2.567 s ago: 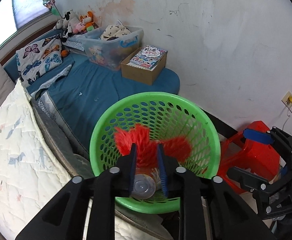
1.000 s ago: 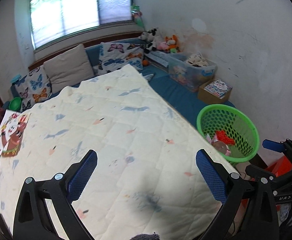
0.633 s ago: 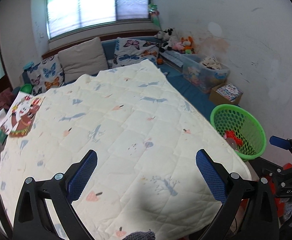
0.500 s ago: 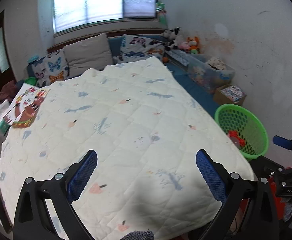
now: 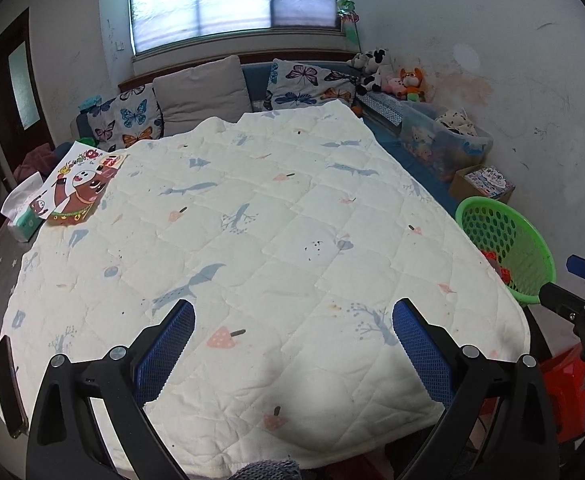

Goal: Collect trash

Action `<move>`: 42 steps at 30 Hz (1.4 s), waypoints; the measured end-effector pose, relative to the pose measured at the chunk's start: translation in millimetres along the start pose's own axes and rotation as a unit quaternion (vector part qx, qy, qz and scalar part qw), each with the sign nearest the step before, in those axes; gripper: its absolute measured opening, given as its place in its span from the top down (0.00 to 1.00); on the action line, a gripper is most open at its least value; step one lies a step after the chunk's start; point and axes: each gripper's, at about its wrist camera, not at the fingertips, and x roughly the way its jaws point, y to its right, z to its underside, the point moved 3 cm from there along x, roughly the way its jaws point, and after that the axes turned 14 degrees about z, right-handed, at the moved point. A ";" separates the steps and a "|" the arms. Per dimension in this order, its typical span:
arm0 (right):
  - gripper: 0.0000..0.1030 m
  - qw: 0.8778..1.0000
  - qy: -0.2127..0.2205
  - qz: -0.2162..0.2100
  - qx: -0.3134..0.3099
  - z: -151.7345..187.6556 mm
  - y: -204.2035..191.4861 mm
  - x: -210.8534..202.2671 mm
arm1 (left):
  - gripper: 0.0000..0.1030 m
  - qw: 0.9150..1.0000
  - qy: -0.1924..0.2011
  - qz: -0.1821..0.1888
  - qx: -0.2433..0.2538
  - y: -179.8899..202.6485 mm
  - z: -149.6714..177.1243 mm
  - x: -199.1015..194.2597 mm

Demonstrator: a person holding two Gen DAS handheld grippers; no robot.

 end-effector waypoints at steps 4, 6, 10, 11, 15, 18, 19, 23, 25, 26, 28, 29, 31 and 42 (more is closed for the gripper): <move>0.04 1.000 0.001 -0.001 0.000 0.7 -1.3 -1.2 | 0.07 1.000 0.000 -0.001 -0.003 -0.1 2.3 -1.3; 0.04 1.000 0.001 0.001 -0.001 0.8 -2.2 -1.3 | 0.07 1.000 0.001 -0.004 -0.002 0.0 2.3 -2.7; 0.04 1.000 0.000 -0.003 -0.002 0.7 -1.9 -1.9 | 0.07 1.000 0.005 -0.007 0.000 2.3 3.2 -5.5; 0.04 1.000 0.000 -0.003 -0.002 1.0 -1.9 -2.0 | 0.07 1.000 0.005 -0.008 0.000 2.5 2.7 -6.1; 0.04 1.000 0.000 -0.002 -0.002 1.0 -2.4 -1.9 | 0.07 1.000 0.005 -0.010 0.002 3.4 3.0 -6.9; 0.04 1.000 -0.001 -0.001 -0.002 1.4 -2.3 -1.4 | 0.07 1.000 0.004 -0.013 0.002 3.6 4.1 -6.4; 0.04 1.000 -0.001 0.000 -0.002 1.3 -2.4 -1.3 | 0.07 1.000 0.003 -0.014 0.001 3.5 4.8 -6.4; 0.04 1.000 -0.001 -0.001 -0.004 1.9 -3.3 -1.4 | 0.07 1.000 0.001 -0.016 -0.002 2.2 7.3 -6.6; 0.04 1.000 -0.002 -0.002 -0.004 2.6 -4.1 -0.2 | 0.07 1.000 0.001 -0.016 -0.003 1.3 8.5 -6.9; 0.04 1.000 -0.002 -0.002 -0.004 2.5 -4.3 -0.1 | 0.07 1.000 0.001 -0.016 -0.003 0.8 8.8 -6.9; 0.04 1.000 -0.002 -0.003 -0.005 2.8 -4.6 -0.3 | 0.07 1.000 0.001 -0.016 -0.004 -0.2 8.5 -6.9; 0.04 1.000 -0.002 -0.003 -0.006 3.0 -4.9 -0.5 | 0.07 1.000 0.002 -0.016 -0.004 -0.6 8.7 -7.1; 0.04 1.000 -0.002 -0.004 -0.007 3.4 -4.6 -0.5 | 0.07 1.000 0.002 -0.017 -0.004 -1.0 8.9 -7.5; 0.04 1.000 -0.003 -0.002 -0.009 2.8 -5.6 -0.8 | 0.07 1.000 0.001 -0.017 -0.004 -1.6 9.5 -8.1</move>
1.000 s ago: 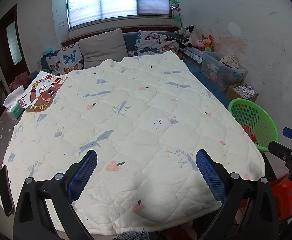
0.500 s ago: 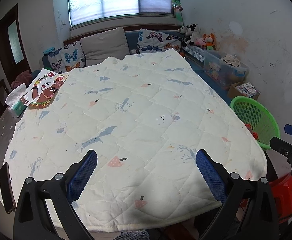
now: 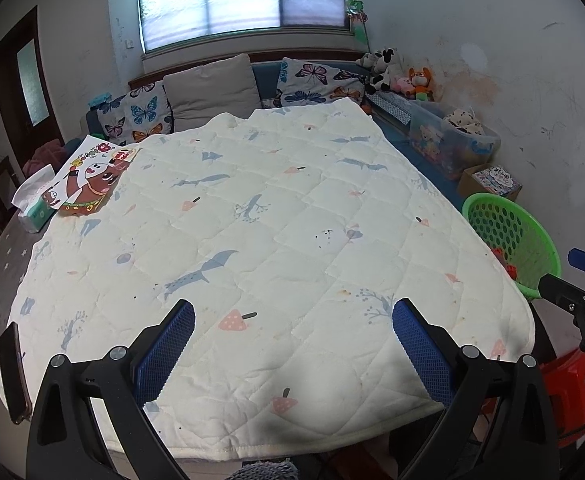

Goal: Collect trash

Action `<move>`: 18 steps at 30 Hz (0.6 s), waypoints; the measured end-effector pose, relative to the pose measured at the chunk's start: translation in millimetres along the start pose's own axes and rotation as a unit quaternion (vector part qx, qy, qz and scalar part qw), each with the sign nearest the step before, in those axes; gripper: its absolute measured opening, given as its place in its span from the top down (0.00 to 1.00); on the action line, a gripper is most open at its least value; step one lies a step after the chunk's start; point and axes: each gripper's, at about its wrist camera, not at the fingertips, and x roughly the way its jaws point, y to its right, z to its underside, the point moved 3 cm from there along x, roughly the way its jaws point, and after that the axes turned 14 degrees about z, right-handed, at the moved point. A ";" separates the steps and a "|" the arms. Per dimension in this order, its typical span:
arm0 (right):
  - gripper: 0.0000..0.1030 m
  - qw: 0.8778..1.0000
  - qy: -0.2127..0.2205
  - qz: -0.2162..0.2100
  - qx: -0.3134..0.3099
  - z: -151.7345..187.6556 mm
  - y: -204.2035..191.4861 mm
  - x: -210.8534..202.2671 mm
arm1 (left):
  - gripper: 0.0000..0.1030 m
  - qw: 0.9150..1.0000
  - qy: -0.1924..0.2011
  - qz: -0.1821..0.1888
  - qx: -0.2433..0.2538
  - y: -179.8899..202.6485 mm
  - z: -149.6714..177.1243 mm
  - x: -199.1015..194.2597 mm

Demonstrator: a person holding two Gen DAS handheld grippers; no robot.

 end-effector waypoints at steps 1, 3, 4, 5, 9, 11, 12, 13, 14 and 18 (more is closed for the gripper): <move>0.04 1.000 0.000 0.000 0.000 0.2 0.3 -0.2 | 0.07 1.000 0.000 0.000 0.000 0.1 0.2 -0.5; 0.04 1.000 0.000 -0.001 0.000 0.2 0.0 -0.1 | 0.07 1.000 0.000 0.001 0.000 0.1 0.5 -0.7; 0.04 1.000 0.000 -0.001 0.000 0.3 -0.1 0.0 | 0.07 1.000 0.000 0.001 0.000 0.2 0.9 -0.7; 0.04 1.000 0.001 0.000 -0.001 0.1 -0.5 -0.2 | 0.07 1.000 0.000 0.001 0.001 0.5 1.6 -1.3; 0.04 1.000 0.000 0.000 -0.002 1.7 -0.4 0.5 | 0.07 1.000 0.001 0.003 0.001 2.2 2.9 -2.6; 0.04 1.000 -0.001 0.000 -0.002 1.9 -0.3 1.1 | 0.07 1.000 0.000 0.004 0.002 3.6 3.0 -2.3; 0.04 1.000 -0.001 0.000 -0.002 1.7 -0.8 1.4 | 0.07 1.000 0.000 0.004 0.002 4.3 3.4 -2.5; 0.04 1.000 -0.002 0.000 -0.002 2.3 -0.3 1.6 | 0.07 1.000 0.000 0.005 0.002 4.8 3.2 -2.4; 0.04 1.000 -0.002 0.000 -0.002 2.0 -0.7 1.3 | 0.07 1.000 0.000 0.006 0.002 5.8 2.5 -2.3; 0.04 1.000 -0.002 -0.001 -0.003 2.0 -1.6 1.3 | 0.07 1.000 0.001 0.010 0.006 9.9 2.2 -2.0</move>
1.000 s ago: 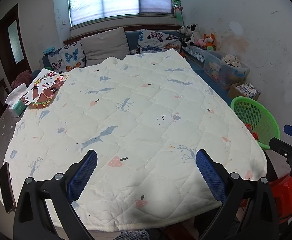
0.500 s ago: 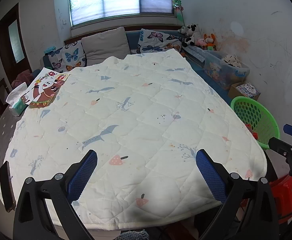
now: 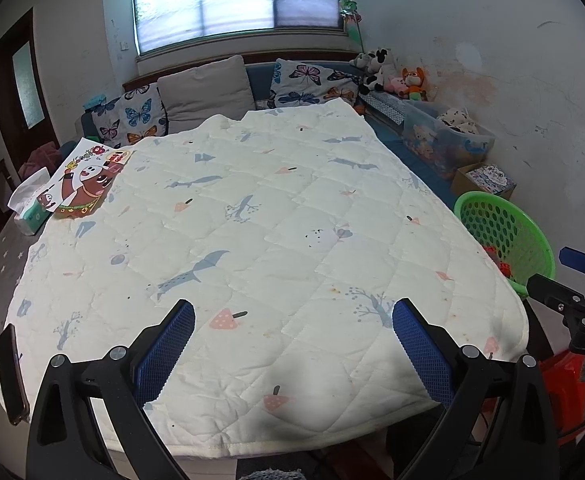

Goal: Collect trash

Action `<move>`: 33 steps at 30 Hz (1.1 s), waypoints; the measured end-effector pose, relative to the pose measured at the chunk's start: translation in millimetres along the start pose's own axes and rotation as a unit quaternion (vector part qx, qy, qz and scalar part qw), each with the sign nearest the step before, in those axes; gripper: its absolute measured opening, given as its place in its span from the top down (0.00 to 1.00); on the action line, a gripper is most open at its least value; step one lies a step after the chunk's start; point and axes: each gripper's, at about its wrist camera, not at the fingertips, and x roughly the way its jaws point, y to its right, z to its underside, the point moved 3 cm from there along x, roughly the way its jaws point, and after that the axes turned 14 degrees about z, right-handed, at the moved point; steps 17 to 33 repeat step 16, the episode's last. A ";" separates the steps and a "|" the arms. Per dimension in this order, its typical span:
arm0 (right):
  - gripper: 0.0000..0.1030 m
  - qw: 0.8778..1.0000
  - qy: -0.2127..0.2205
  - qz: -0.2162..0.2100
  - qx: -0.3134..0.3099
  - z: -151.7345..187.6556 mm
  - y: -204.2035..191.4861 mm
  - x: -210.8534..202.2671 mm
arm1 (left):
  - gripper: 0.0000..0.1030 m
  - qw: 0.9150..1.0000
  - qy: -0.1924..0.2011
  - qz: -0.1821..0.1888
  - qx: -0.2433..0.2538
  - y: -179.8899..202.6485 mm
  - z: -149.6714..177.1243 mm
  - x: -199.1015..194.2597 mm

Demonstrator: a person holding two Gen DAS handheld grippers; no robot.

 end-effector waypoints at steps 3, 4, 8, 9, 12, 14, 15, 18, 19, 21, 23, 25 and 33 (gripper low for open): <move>0.04 1.000 0.000 0.000 0.001 -0.1 -0.1 0.1 | 0.07 1.000 0.001 -0.006 0.001 1.5 0.1 0.5; 0.04 1.000 0.000 0.000 0.001 0.4 0.2 0.0 | 0.07 1.000 0.001 -0.006 0.001 1.0 -0.1 0.2; 0.04 1.000 0.000 -0.001 0.002 0.3 0.0 0.4 | 0.07 1.000 0.003 -0.003 0.002 2.7 -1.5 -1.9; 0.04 1.000 -0.001 -0.001 0.001 0.5 -0.1 0.4 | 0.07 1.000 0.003 -0.002 0.002 2.6 -1.9 -2.0; 0.04 1.000 -0.001 -0.002 0.000 0.4 -0.8 0.6 | 0.07 1.000 0.003 -0.004 0.004 4.5 -1.9 -2.3; 0.04 1.000 -0.001 -0.003 0.001 0.6 -1.4 0.8 | 0.07 1.000 0.003 -0.006 0.005 5.3 -2.1 -2.6; 0.04 1.000 -0.002 -0.004 0.000 1.0 -2.1 0.9 | 0.07 1.000 0.003 -0.007 0.006 5.2 -2.2 -2.5; 0.04 1.000 -0.002 -0.004 0.000 1.0 -2.1 0.9 | 0.07 1.000 0.002 -0.008 0.006 5.2 -2.2 -2.0; 0.04 1.000 -0.002 -0.004 0.000 1.0 -2.1 0.9 | 0.07 1.000 0.002 -0.008 0.006 5.2 -2.2 -2.0; 0.04 1.000 -0.002 -0.004 0.000 1.0 -2.1 0.9 | 0.07 1.000 0.002 -0.008 0.006 5.2 -2.2 -2.0; 0.04 1.000 -0.002 -0.004 0.000 1.0 -2.1 0.9 | 0.07 1.000 0.002 -0.008 0.006 5.2 -2.2 -2.0; 0.04 1.000 -0.002 -0.004 0.000 1.0 -2.1 0.9 | 0.07 1.000 0.002 -0.008 0.006 5.2 -2.2 -2.0; 0.04 1.000 -0.002 -0.004 0.000 1.0 -2.1 0.9 | 0.07 1.000 0.002 -0.008 0.006 5.2 -2.2 -2.0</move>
